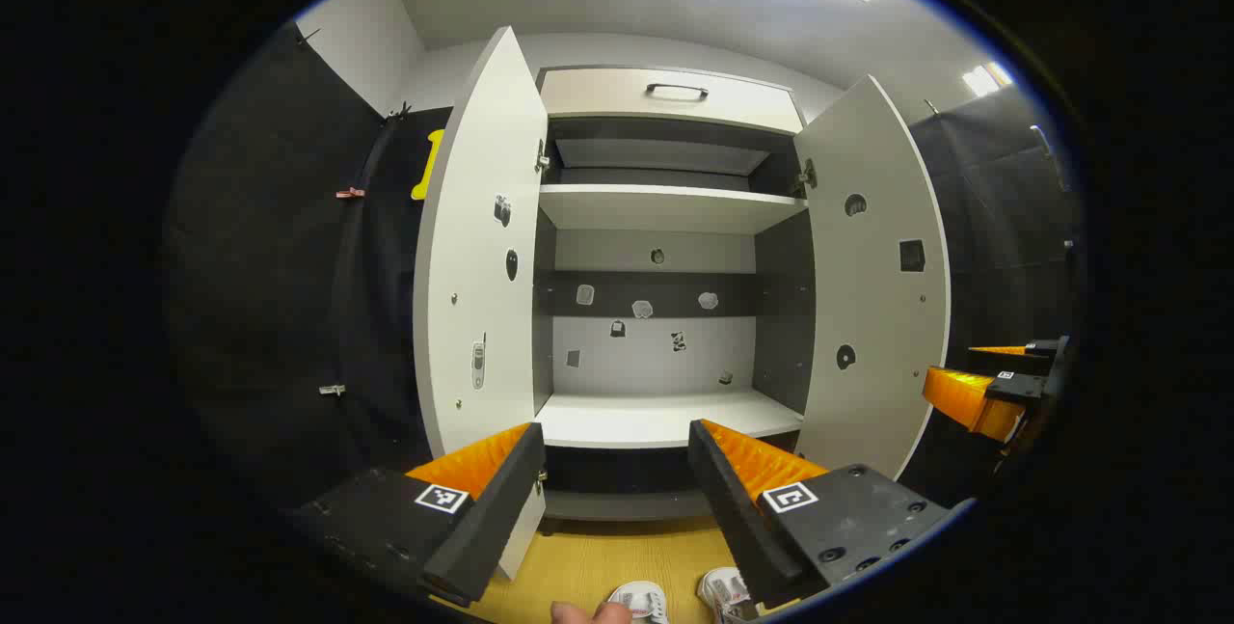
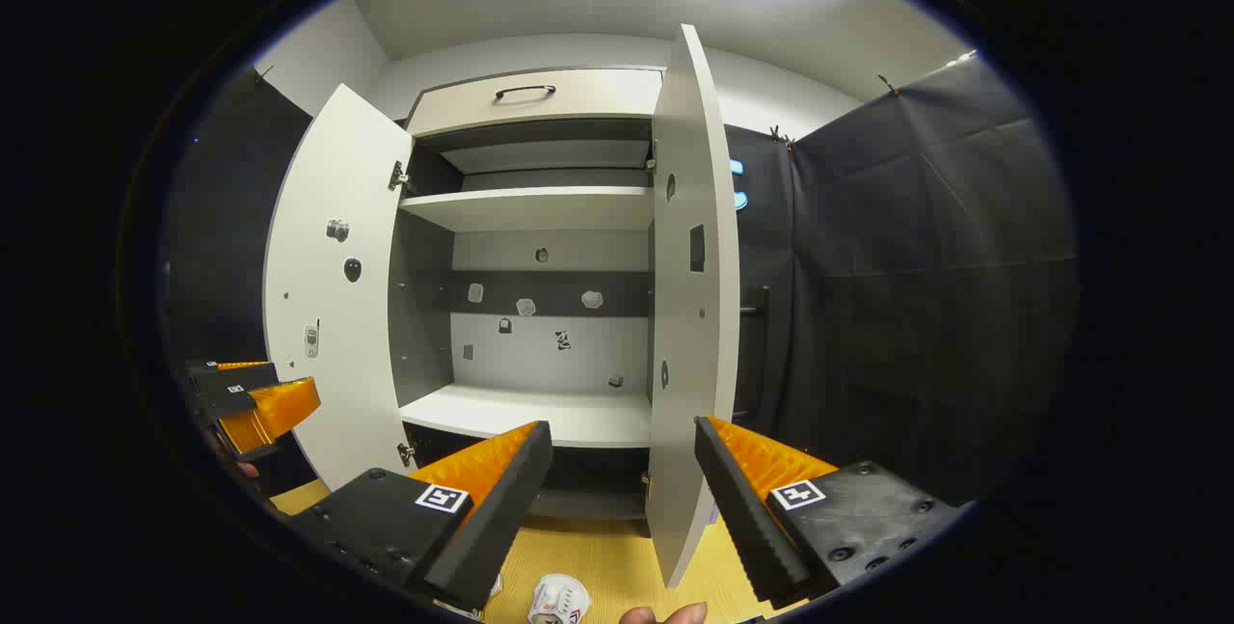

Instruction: Grab one shoe with the right hand and put it into the shoe cabinet, grab the other shoe with the left hand and put it into the shoe cabinet; then close the right door with the right hand and the left door with the left hand.

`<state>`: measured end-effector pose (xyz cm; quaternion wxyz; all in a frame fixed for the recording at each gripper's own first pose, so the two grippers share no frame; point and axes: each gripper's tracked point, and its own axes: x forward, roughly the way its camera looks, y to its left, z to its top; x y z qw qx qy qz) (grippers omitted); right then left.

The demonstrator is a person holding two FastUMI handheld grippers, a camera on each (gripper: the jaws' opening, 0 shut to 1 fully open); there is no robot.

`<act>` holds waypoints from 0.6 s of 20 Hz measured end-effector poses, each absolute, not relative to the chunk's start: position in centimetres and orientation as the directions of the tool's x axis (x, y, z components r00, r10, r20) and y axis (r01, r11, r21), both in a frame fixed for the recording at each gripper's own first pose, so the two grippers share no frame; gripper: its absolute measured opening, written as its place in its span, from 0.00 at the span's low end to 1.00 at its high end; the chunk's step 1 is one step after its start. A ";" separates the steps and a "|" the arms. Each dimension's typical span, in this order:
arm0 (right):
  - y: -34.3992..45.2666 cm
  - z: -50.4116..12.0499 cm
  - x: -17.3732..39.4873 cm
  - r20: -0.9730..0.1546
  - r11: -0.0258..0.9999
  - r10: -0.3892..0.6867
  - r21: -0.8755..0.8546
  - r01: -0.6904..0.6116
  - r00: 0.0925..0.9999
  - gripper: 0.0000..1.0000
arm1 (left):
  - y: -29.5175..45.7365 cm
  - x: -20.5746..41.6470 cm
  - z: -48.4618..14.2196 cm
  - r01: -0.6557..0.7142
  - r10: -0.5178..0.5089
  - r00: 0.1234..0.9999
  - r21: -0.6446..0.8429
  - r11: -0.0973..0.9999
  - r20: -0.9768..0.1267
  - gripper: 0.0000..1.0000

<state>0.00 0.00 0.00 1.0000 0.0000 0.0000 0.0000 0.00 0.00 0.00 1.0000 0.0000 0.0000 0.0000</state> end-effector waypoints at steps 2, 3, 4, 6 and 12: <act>0.0 0.1 0.0 0.004 1.000 -0.002 0.003 0.002 1.000 0.98 | 0.0 -0.1 0.0 0.000 0.000 1.000 0.001 1.000 0.002 0.94; 0.1 0.1 0.0 0.002 1.000 0.000 0.005 0.000 1.000 0.98 | 0.0 -0.1 0.0 -0.001 0.001 1.000 0.002 1.000 0.002 0.94; 0.1 0.0 0.0 0.000 1.000 -0.001 0.004 0.001 1.000 0.96 | 0.1 -0.1 0.0 -0.002 0.002 1.000 0.003 1.000 0.002 0.95; 0.0 0.1 0.0 0.000 1.000 -0.002 0.004 0.002 1.000 0.98 | 0.2 -0.1 -0.1 -0.003 0.003 1.000 0.004 1.000 0.002 0.95; 0.2 0.0 0.0 -0.002 1.000 -0.002 0.006 0.002 1.000 0.98 | 0.3 -0.3 -0.1 -0.004 0.004 1.000 0.000 1.000 0.003 0.94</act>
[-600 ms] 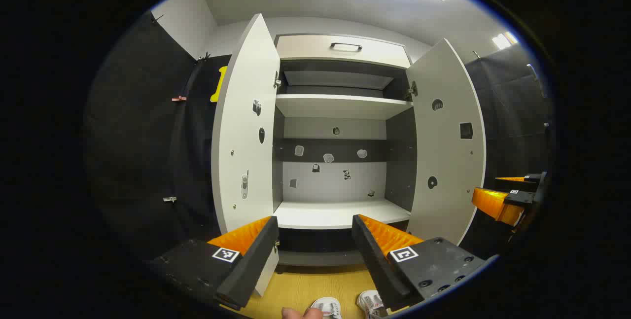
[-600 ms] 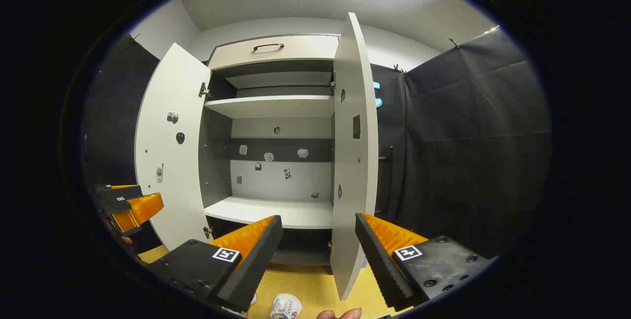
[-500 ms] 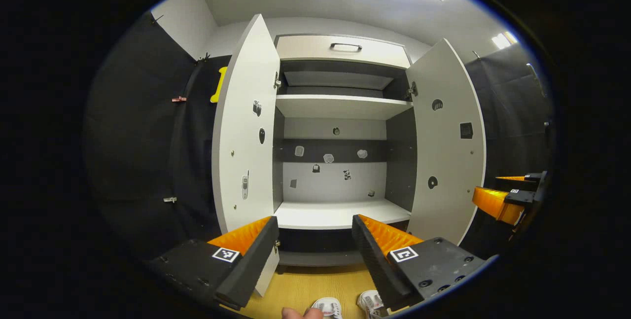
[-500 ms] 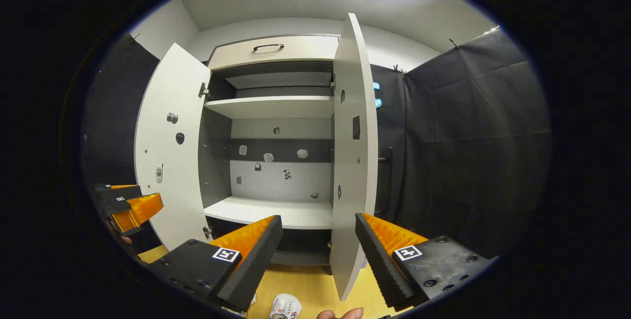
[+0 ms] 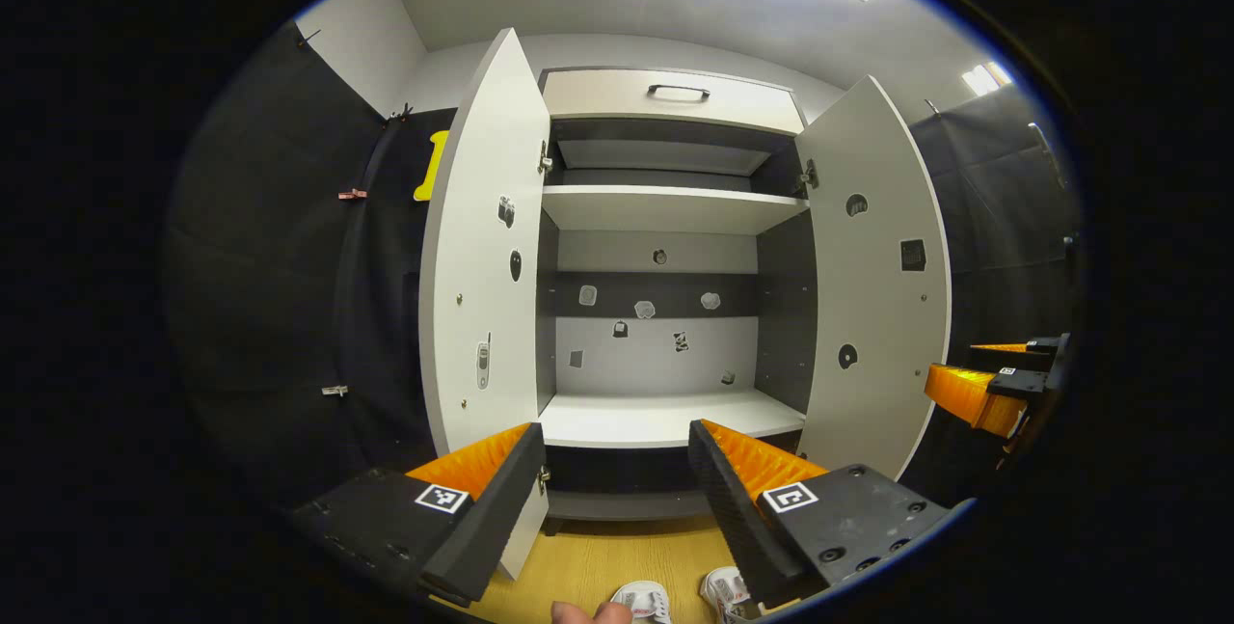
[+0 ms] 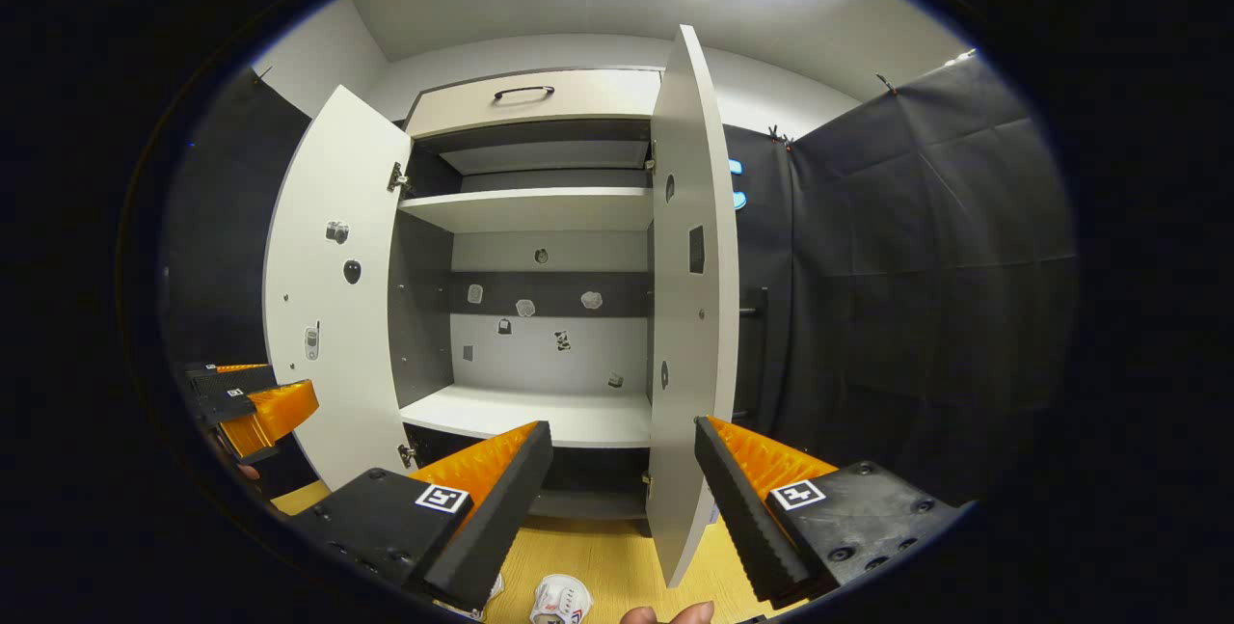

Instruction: Grab one shoe with the right hand and put it into the shoe cabinet, grab the other shoe with the left hand and put it into the shoe cabinet; then close the right door with the right hand and the left door with the left hand.

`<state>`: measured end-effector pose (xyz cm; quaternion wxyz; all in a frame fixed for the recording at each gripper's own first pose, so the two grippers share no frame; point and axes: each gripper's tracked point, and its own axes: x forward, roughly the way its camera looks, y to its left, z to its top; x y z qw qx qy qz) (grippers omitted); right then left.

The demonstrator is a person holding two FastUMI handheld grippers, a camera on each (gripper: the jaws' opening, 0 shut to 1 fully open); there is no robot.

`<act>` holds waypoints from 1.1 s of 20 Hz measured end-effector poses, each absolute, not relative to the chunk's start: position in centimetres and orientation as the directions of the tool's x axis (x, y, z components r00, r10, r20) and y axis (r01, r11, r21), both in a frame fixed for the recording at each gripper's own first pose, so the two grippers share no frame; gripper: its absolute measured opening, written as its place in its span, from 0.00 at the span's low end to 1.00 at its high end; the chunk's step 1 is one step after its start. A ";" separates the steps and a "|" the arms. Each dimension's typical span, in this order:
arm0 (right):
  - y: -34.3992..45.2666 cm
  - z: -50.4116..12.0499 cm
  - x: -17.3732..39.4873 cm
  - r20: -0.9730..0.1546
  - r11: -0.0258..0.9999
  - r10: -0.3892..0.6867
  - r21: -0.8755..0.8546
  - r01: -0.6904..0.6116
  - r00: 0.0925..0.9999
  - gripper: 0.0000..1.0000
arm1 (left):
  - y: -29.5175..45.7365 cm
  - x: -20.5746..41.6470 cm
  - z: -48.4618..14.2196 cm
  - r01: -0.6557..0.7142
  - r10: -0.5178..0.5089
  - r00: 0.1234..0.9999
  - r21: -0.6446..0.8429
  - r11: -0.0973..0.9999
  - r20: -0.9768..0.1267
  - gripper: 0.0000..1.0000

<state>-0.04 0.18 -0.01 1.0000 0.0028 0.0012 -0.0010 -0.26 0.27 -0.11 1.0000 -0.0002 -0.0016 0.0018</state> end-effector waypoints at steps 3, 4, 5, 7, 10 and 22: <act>0.3 -0.1 -0.1 -0.005 1.000 -0.001 0.008 0.001 1.000 0.98 | 0.4 -0.3 -0.1 -0.006 0.006 1.000 -0.001 1.000 0.005 0.95; 0.3 0.0 -0.1 -0.004 1.000 -0.001 0.008 0.001 1.000 0.98 | 0.4 -0.4 -0.1 -0.006 0.006 1.000 -0.002 1.000 0.005 0.95; 0.4 0.0 -0.1 -0.005 1.000 0.000 0.007 0.000 1.000 0.98 | 0.6 -0.4 -0.1 -0.008 0.008 1.000 -0.002 1.000 0.006 0.95; 0.6 -0.2 -0.2 -0.009 1.000 0.004 0.006 -0.004 1.000 0.98 | 0.6 -0.4 0.0 -0.010 0.010 1.000 -0.003 1.000 0.008 0.95; 1.4 -1.1 -0.3 -0.031 1.000 0.020 0.009 -0.019 0.999 0.99 | 0.8 -0.5 0.0 -0.014 0.014 1.000 -0.003 1.000 0.014 0.95; 5.8 -15.4 -3.6 -0.338 0.991 0.125 0.086 -0.102 0.933 0.98 | 2.3 -1.6 -2.5 -0.058 0.058 0.998 0.000 0.998 -0.008 0.95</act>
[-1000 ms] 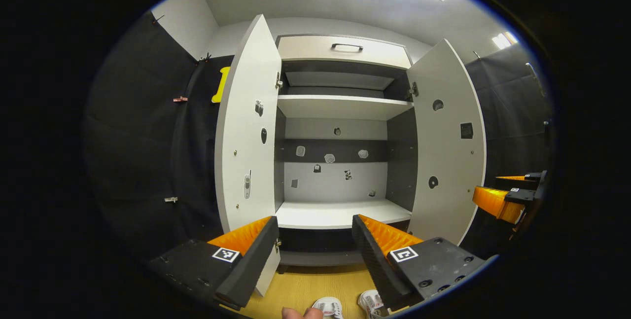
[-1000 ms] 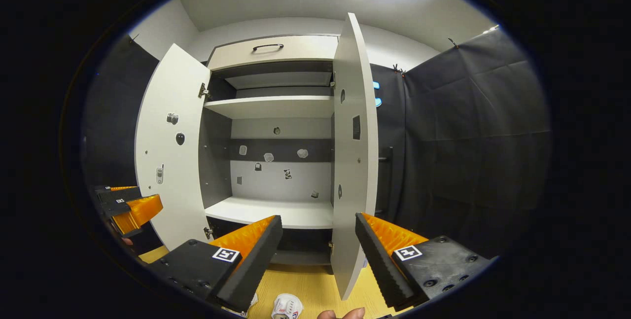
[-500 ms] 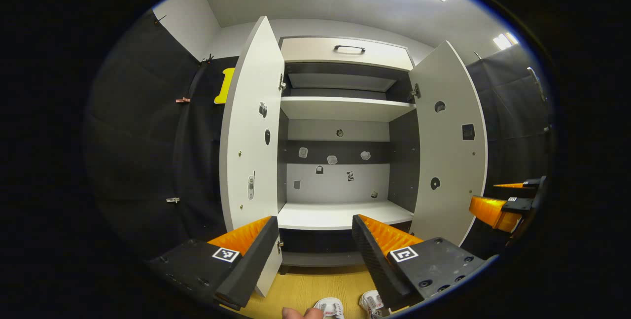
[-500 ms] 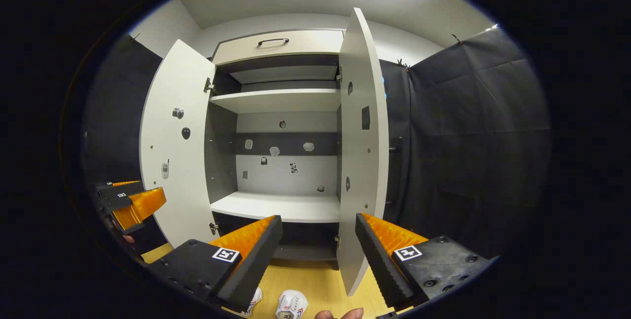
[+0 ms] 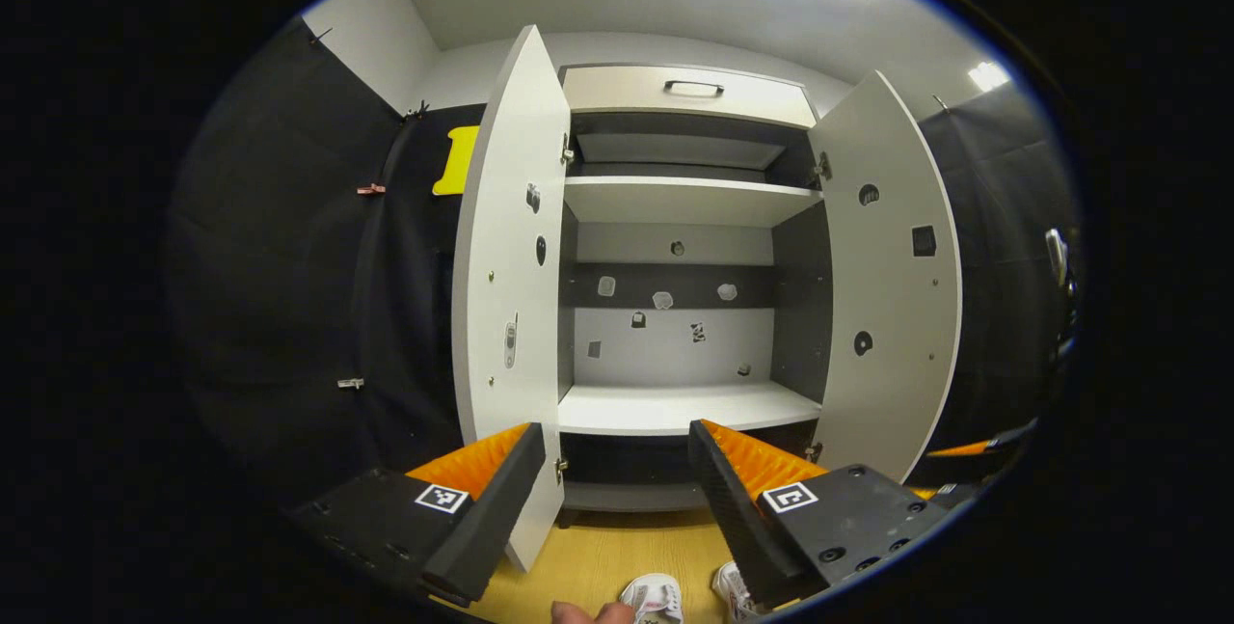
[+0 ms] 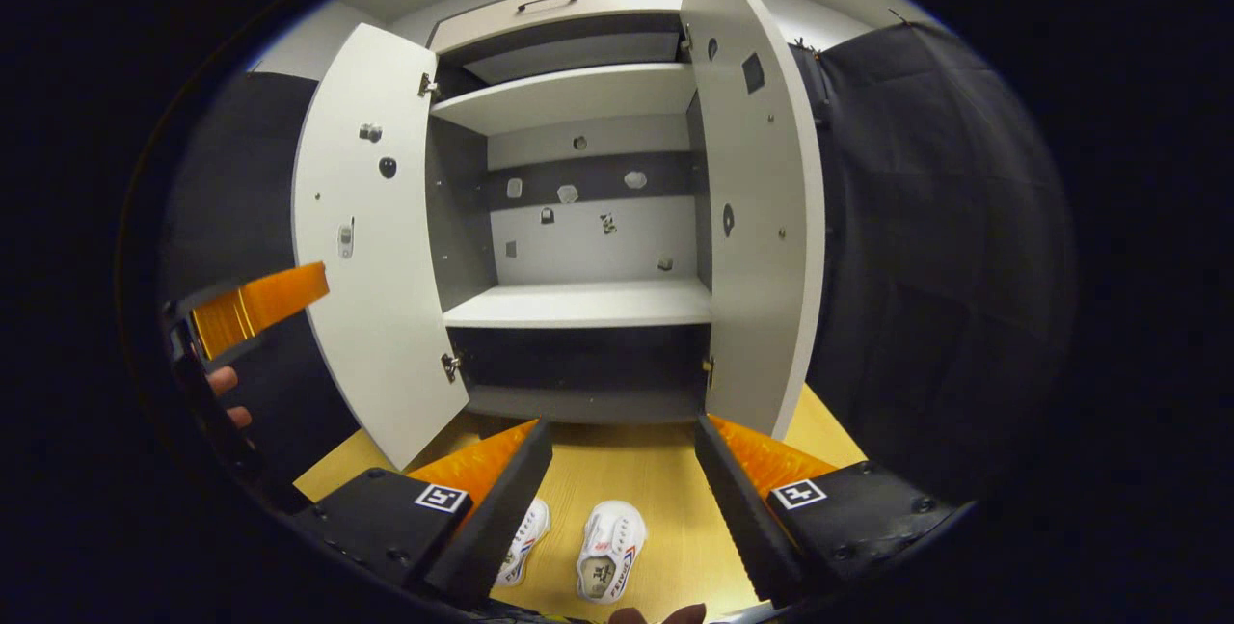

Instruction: Grab one shoe with the right hand and put it into the shoe cabinet, grab the other shoe with the left hand and put it into the shoe cabinet; then close the right door with the right hand and the left door with the left hand.

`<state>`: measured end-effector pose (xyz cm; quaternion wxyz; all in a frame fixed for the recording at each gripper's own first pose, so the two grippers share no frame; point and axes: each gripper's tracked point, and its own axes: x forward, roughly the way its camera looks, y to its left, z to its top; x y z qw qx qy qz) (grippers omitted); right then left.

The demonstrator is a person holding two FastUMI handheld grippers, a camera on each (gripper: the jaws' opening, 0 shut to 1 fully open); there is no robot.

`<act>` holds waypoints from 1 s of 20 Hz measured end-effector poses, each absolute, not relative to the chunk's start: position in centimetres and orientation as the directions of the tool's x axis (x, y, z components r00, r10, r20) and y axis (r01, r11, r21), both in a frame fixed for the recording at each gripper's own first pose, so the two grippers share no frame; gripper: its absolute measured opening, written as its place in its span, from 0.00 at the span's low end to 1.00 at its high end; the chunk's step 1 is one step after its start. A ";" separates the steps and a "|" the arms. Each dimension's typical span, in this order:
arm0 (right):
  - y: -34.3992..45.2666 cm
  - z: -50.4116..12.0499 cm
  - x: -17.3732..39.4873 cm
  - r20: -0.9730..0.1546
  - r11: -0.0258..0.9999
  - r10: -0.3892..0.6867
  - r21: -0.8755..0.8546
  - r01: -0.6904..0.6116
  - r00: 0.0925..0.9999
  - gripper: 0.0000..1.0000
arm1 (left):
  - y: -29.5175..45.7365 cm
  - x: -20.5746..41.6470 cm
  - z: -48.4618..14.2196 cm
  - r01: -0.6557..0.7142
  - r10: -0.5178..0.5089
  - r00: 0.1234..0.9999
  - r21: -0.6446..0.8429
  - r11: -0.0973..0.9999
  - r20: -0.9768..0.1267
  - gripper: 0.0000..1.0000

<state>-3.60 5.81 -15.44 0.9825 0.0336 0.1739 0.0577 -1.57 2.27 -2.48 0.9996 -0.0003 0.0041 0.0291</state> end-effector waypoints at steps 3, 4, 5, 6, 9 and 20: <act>7.3 -20.5 -5.0 -0.442 0.986 0.158 0.118 -0.117 0.883 0.99 | 3.0 -1.7 -3.5 -0.074 0.074 0.997 0.007 0.997 -0.025 0.95; 7.5 -22.2 -5.4 -0.471 0.985 0.162 0.125 -0.116 0.867 0.99 | 3.2 -1.8 -3.9 -0.079 0.080 0.996 0.009 0.997 -0.032 0.95; 7.8 -23.8 -5.8 -0.500 0.984 0.167 0.136 -0.113 0.850 0.99 | 3.5 -1.8 -4.2 -0.083 0.083 0.996 0.010 0.997 -0.039 0.95; 8.2 -25.2 -6.1 -0.525 0.983 0.173 0.149 -0.110 0.834 1.00 | 3.6 -2.0 -4.6 -0.087 0.087 0.995 0.011 0.996 -0.044 0.95; 9.1 -29.8 -6.9 -0.604 0.979 0.185 0.179 -0.094 0.776 0.98 | 4.4 -2.3 -5.7 -0.103 0.104 0.993 0.024 0.994 -0.059 0.95; 11.7 -43.1 -8.0 -0.775 0.985 0.163 0.160 -0.060 0.610 0.63 | 6.5 -3.1 -9.7 -0.141 0.146 0.981 0.045 0.989 -0.126 0.95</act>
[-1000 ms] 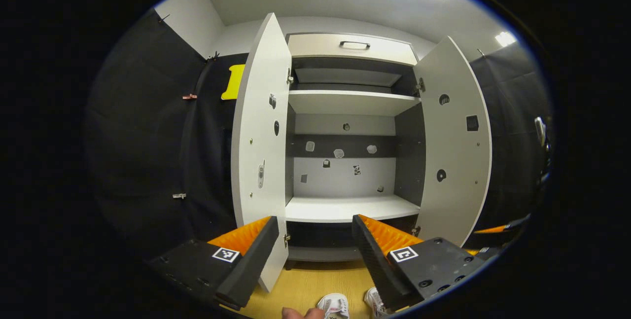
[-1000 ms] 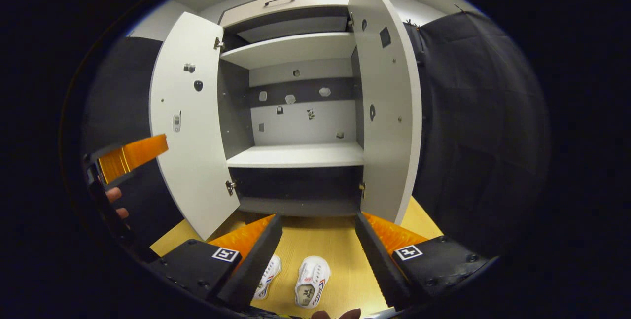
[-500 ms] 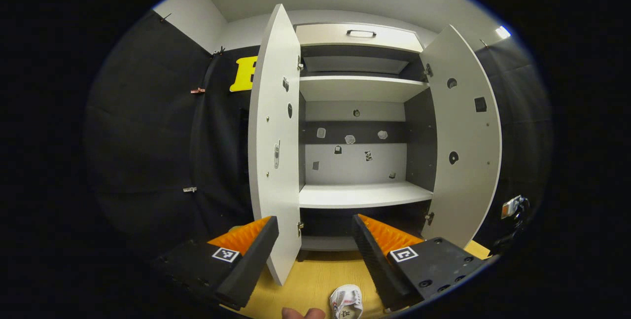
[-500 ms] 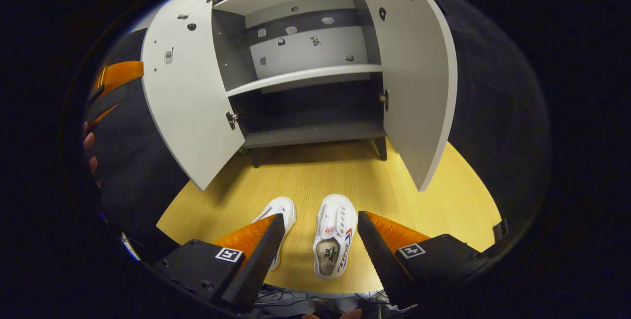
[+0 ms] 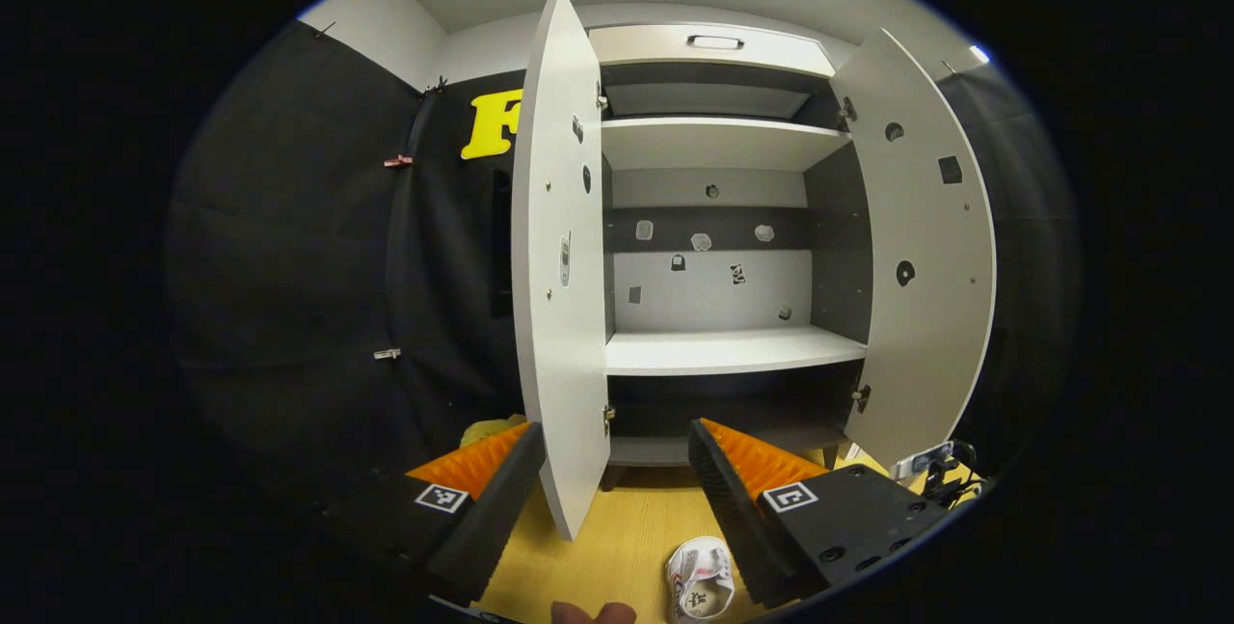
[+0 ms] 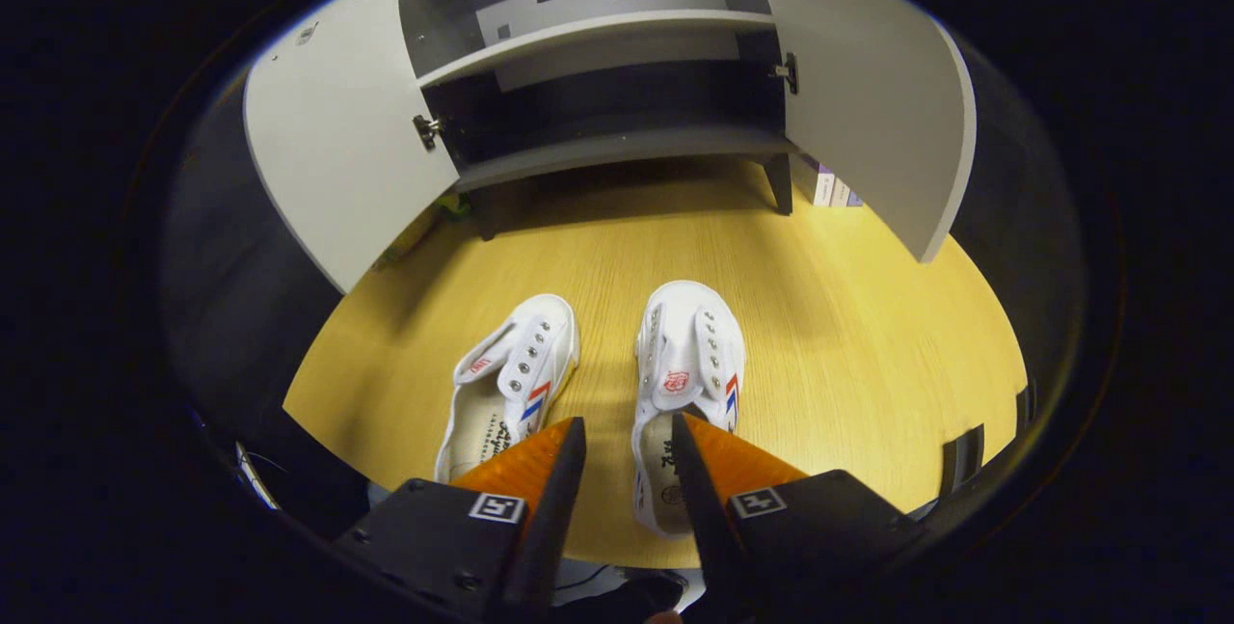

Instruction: Grab one shoe with the right hand and put it into the shoe cabinet, grab the other shoe with the left hand and put it into the shoe cabinet; then close the right door with the right hand and the left door with the left hand.

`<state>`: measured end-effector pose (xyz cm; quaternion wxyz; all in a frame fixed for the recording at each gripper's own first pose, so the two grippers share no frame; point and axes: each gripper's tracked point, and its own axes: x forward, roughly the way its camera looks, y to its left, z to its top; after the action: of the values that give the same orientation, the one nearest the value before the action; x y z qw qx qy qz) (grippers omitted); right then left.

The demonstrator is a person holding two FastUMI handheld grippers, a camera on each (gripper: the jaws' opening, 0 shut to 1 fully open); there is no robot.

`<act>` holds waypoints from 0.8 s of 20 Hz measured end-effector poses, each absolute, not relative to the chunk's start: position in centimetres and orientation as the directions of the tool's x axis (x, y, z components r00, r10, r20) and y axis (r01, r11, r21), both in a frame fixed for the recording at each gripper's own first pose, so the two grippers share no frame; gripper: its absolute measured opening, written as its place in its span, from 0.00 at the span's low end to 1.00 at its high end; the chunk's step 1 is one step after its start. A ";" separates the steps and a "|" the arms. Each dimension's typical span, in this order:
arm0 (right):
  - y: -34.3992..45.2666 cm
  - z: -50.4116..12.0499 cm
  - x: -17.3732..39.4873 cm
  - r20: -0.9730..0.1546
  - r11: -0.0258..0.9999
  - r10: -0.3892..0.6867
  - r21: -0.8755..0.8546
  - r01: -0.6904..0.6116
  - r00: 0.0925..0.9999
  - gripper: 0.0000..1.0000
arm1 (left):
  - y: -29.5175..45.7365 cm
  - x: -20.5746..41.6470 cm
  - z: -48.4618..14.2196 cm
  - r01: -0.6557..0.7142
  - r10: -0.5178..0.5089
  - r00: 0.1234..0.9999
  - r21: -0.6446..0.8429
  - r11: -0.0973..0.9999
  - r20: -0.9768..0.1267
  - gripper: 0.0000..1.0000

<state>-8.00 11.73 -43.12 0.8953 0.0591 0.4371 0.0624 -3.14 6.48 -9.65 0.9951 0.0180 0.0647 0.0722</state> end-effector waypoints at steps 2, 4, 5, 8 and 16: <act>11.7 -45.2 -7.7 -0.793 0.989 0.136 0.148 -0.030 0.594 0.45 | 6.8 -3.2 -10.2 -0.148 0.153 0.979 0.047 0.988 -0.135 0.94; 11.8 -46.7 -7.2 -0.803 0.990 0.119 0.144 -0.004 0.584 0.44 | 7.1 -3.2 -10.8 -0.154 0.160 0.976 0.049 0.987 -0.146 0.95; 12.0 -47.4 -6.7 -0.802 0.990 0.112 0.142 0.005 0.587 0.44 | 7.2 -3.3 -11.1 -0.156 0.162 0.975 0.052 0.986 -0.152 0.95; 12.4 -48.4 -4.9 -0.774 0.992 0.088 0.125 0.014 0.627 0.43 | 7.5 -3.5 -12.1 -0.162 0.170 0.971 0.062 0.985 -0.167 0.95; 11.9 -49.7 -1.7 -0.657 0.999 0.018 0.036 0.007 0.753 0.20 | 8.2 -4.2 -13.7 -0.170 0.184 0.962 0.086 0.982 -0.201 0.94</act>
<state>-1.65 11.89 -49.68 0.9361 0.0179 0.3512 0.0031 -4.18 8.20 -13.69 0.9899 0.0341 0.1044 0.0895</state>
